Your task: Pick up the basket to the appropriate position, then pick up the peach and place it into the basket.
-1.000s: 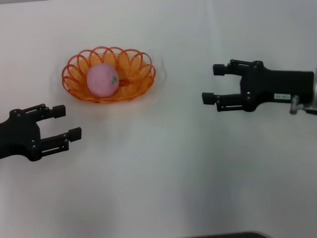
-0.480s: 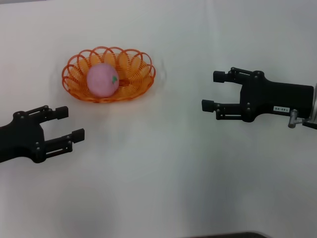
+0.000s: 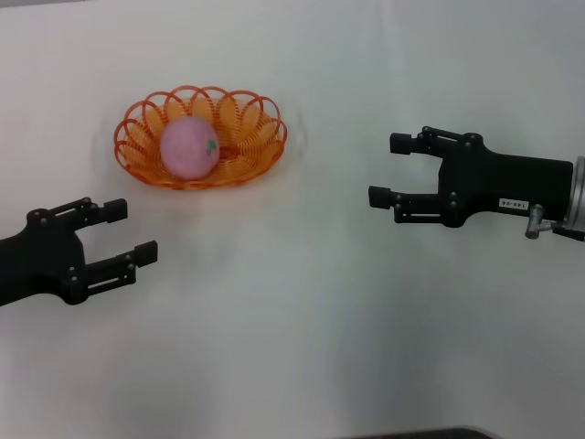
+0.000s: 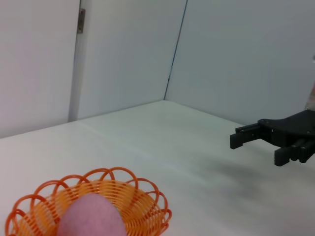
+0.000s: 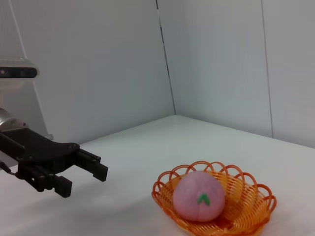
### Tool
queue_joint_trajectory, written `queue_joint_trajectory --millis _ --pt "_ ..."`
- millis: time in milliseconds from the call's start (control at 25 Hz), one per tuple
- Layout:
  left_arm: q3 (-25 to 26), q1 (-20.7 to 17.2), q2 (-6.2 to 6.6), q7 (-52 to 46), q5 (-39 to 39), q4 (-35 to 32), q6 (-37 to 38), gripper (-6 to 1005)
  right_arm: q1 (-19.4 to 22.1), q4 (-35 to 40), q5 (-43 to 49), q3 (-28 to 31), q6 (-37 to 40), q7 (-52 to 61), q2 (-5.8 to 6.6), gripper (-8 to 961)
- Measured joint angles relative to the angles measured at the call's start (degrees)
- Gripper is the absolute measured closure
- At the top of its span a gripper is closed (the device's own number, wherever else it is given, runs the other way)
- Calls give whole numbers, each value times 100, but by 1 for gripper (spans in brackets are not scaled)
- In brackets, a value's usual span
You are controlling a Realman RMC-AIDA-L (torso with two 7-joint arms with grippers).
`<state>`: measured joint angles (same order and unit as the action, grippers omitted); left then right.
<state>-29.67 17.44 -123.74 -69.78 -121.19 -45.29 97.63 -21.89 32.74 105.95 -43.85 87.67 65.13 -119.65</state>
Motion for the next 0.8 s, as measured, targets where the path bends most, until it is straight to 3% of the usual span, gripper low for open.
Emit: queue_joint_trajectory --millis 800 --pt "393 -4 -1 97 5 22 -9 262 -71 -6 -5 -45 -13 -50 -5 53"
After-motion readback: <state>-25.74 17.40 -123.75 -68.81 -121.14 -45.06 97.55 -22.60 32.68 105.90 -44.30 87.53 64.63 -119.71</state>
